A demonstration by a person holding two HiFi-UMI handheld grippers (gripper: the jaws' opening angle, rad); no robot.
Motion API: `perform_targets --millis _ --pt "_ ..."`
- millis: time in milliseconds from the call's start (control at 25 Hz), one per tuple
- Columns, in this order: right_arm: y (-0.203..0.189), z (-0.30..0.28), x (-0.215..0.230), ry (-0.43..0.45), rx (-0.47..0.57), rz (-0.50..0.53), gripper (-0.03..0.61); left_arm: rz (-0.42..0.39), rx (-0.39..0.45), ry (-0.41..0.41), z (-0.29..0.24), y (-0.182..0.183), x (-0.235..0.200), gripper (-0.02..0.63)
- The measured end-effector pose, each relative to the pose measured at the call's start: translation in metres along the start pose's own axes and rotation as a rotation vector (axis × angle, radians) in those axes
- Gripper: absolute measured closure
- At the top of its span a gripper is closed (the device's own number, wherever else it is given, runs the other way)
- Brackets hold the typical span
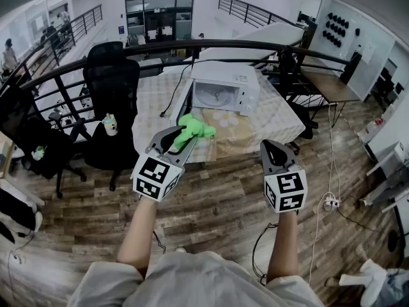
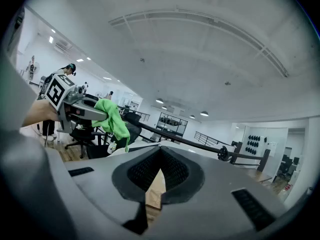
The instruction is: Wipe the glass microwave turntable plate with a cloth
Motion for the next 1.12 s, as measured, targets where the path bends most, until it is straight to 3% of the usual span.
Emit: perform_targets --millis 200,400,760,1120 --pt "-0.006 -0.002 0.013 -0.002 0.012 -0.008 0.566 -0.024 -0.011 -0.010 -0.013 0.001 0.009 0.480" --pt "-0.012 0.006 0.038 -0.046 0.096 -0.056 0.566 -0.017 -0.024 -0.003 -0.027 0.001 0.023 0.482" --pt "-0.048 0.006 0.089 0.080 0.081 -0.086 0.566 0.098 -0.014 0.030 -0.064 0.002 0.052 0.482" --pt "-0.075 -0.050 0.136 0.106 0.070 -0.077 0.566 0.072 -0.025 0.032 -0.142 -0.021 0.048 0.480"
Point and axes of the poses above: the fingertips, and each gripper's own axes: z backward along the fingers, x to its right, y out of its top, the point moved 8 cm from there along z, backward along the fingers, and after that the axes turned 4 degrees about x, right-handed, at the moved point
